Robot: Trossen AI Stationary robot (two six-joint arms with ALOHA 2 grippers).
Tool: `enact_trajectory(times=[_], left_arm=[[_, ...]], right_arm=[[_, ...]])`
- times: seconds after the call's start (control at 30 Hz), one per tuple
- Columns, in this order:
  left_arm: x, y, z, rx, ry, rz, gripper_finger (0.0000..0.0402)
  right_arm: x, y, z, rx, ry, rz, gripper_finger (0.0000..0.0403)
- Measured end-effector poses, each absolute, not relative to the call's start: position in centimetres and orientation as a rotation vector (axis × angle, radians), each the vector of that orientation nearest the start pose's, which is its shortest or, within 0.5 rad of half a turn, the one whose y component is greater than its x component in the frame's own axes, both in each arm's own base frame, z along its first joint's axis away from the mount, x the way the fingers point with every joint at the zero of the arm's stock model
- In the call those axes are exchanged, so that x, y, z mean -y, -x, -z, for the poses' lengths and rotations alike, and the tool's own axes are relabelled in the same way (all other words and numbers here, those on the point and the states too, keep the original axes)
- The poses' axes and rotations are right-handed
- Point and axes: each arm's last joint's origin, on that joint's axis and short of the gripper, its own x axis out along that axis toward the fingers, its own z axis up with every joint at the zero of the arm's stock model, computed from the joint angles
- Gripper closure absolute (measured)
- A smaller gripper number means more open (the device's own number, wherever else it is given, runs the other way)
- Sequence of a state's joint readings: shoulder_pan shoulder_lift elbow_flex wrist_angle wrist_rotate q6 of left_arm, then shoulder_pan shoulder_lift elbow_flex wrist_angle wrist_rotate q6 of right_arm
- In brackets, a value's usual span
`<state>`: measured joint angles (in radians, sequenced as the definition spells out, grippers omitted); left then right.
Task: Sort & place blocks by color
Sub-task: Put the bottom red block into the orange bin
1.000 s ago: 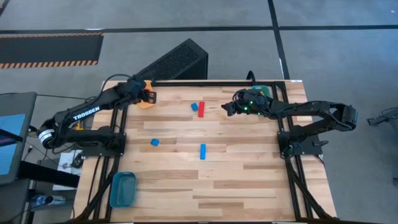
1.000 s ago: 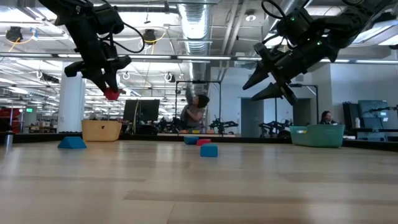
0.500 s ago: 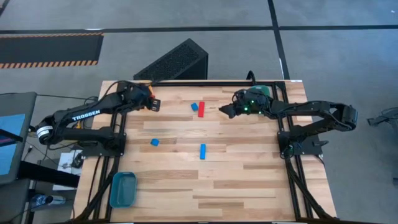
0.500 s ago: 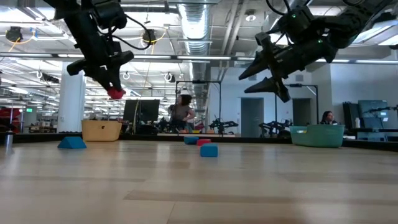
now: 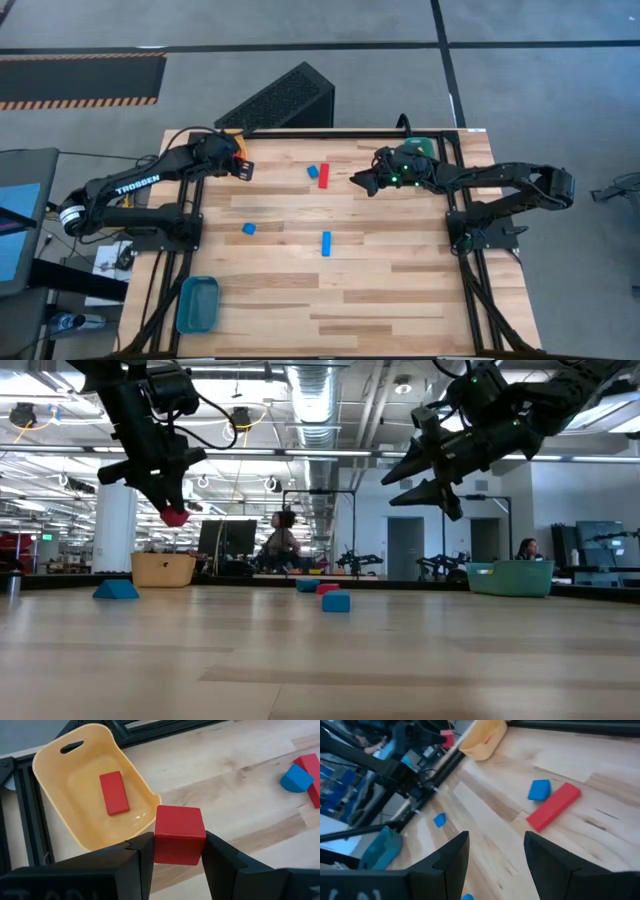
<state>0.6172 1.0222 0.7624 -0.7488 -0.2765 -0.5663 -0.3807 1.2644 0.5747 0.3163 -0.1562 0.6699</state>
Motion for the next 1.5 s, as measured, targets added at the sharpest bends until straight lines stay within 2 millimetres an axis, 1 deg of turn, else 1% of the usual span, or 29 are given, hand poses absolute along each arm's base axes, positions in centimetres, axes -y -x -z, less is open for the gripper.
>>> enact_trajectory(times=[0.17,0.33,0.47,0.6,0.77,0.97,1.17,1.27,1.4,1.5], left_arm=[[-11.6,-14.3,-24.2,-0.776,0.684,-1.117,0.0290],[-12.3,-13.5,-24.1,-0.788,0.668,-1.209,0.0290],[-13.0,-13.0,-24.0,-0.795,0.651,-1.252,0.0290],[-13.9,-12.7,-23.7,-0.812,0.646,-1.275,0.0290],[-15.0,-12.4,-22.8,-0.882,0.674,-1.289,0.0290],[-16.4,-12.5,-21.6,-0.925,0.689,-1.316,0.0290],[-18.2,-12.9,-20.3,-0.921,0.693,-1.333,0.0275],[-19.1,-13.1,-19.3,-0.933,0.714,-1.327,0.0262],[-19.7,-13.6,-18.3,-0.942,0.760,-1.277,0.0247],[-19.7,-13.9,-18.2,-0.940,0.768,-1.251,0.0237]], right_arm=[[8.3,-24.5,-21.5,-0.241,-0.751,0.298,0.0189],[8.0,-24.6,-21.2,-0.219,-0.787,0.437,0.0202],[8.7,-24.4,-21.3,-0.159,-0.793,0.539,0.0220],[9.0,-24.3,-21.5,-0.113,-0.843,0.560,0.0239],[7.5,-24.8,-21.5,-0.134,-0.836,0.515,0.0258],[5.5,-25.3,-21.5,-0.132,-0.811,0.529,0.0273],[4.6,-25.3,-21.2,-0.159,-0.822,0.536,0.0273],[4.8,-25.2,-21.1,-0.169,-0.798,0.554,0.0268],[5.9,-24.9,-20.8,-0.235,-0.760,0.627,0.0263],[6.6,-25.0,-21.5,-0.269,-0.755,0.659,0.0259]])
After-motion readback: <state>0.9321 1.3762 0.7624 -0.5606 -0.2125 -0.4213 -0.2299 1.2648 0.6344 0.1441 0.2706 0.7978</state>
